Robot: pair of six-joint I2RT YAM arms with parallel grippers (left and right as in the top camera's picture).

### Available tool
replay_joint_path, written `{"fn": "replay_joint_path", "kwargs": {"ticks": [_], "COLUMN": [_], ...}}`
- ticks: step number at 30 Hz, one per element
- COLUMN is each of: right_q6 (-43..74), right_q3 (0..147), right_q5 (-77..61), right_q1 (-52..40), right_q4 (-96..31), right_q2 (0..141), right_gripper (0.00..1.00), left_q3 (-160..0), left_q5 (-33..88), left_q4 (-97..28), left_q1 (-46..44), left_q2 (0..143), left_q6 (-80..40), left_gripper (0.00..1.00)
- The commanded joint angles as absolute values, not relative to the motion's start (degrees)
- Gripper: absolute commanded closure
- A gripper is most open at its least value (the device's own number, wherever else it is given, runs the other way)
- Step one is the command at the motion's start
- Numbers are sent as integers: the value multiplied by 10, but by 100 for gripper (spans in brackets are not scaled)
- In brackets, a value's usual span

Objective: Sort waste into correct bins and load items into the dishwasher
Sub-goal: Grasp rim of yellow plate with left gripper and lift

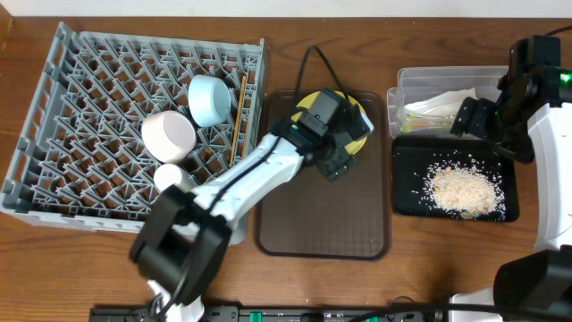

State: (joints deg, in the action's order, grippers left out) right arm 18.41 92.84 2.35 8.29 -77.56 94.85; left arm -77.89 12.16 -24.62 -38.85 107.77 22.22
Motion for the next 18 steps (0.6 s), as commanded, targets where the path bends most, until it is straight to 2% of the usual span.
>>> {"fn": "replay_joint_path", "kwargs": {"ticks": [1,7,10,15,18], "right_q6": [179,179,179,179,179], "right_q3": [936,936,936,936,936], "right_q5": [25,25,25,25,25], "right_q1": [86,86,86,86,86], "right_q4": [-776,-776,-776,-776,-776], "right_q2": [944,944,944,944,944], "right_gripper": [4,4,4,4,4], "left_q3": [-789,-789,-789,-789,-789], "left_q5": [128,129,129,129,129], "left_q4": [-224,-224,-237,-262,-275], "left_q1": [-396,-396,-397,-406,-413], "left_q2": [1133,1180,1188,1187,1187], "left_q6": [249,248,247,232,221], "left_gripper": [20,20,26,56,67]}}
